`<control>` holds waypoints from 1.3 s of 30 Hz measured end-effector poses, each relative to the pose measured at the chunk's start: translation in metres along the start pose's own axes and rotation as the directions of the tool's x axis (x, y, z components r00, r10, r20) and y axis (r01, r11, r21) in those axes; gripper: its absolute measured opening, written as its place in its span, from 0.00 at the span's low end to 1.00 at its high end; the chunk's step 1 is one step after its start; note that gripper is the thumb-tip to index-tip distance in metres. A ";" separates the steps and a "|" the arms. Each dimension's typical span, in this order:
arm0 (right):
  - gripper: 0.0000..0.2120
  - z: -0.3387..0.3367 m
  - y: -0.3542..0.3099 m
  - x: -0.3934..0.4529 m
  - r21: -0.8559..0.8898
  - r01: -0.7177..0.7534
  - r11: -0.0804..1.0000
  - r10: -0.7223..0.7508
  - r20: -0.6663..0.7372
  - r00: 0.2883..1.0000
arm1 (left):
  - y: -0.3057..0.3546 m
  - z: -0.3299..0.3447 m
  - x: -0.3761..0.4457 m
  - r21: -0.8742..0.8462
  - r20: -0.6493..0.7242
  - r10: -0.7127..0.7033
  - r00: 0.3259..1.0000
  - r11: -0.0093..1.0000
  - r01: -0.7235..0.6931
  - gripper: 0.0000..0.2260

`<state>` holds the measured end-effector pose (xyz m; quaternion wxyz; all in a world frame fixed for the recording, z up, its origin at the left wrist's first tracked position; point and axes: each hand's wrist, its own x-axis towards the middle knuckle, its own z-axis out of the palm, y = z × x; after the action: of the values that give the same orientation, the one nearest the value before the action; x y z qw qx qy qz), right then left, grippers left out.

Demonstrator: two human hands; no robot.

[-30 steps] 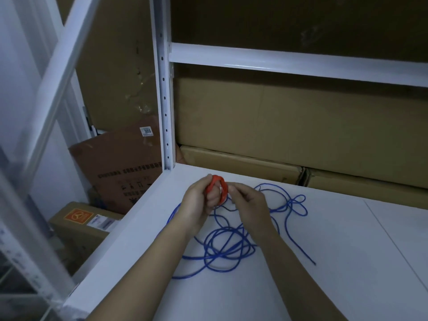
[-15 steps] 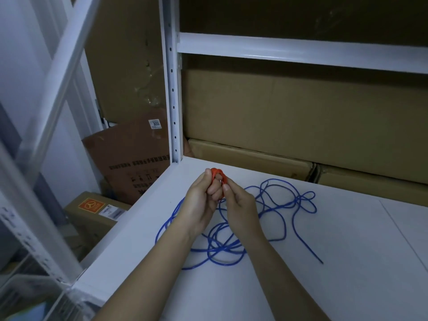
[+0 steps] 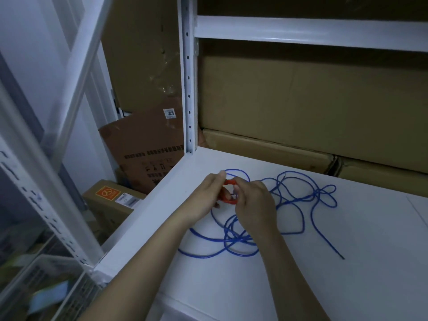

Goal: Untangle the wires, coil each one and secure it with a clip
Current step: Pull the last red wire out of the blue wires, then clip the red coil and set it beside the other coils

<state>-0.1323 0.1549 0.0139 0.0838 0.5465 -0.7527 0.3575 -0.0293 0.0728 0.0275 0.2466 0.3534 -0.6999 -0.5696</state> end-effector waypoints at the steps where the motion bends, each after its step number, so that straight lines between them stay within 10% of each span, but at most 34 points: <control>1: 0.10 0.002 -0.001 -0.002 -0.019 0.040 0.999 -0.039 0.023 0.999 | -0.002 -0.003 -0.001 0.151 0.018 0.080 0.997 0.985 -0.082 0.16; 8: 0.16 0.011 -0.013 -0.022 0.192 -0.163 0.968 0.162 0.025 0.987 | -0.012 -0.004 0.001 0.575 0.095 0.324 0.941 0.754 -0.317 0.08; 19: 0.14 0.026 -0.074 -0.084 0.436 -0.503 0.746 0.602 -0.117 0.790 | -0.026 -0.008 -0.035 0.373 0.331 0.444 0.833 0.749 -0.547 0.08; 28: 0.11 -0.034 -0.056 -0.157 0.184 -0.604 0.775 0.628 -0.328 0.706 | -0.015 0.038 -0.079 0.219 0.734 0.299 0.610 0.746 -0.629 0.11; 39: 0.11 -0.146 0.030 -0.249 0.316 -0.664 0.678 0.721 -0.462 0.516 | 0.013 0.230 -0.153 0.089 0.713 0.390 0.582 0.774 -0.627 0.09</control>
<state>-0.1008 0.4406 -0.0217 0.1205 0.0761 -0.8300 0.5392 -0.1079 0.3357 -0.0038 0.0752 -0.0542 -0.8968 -0.4326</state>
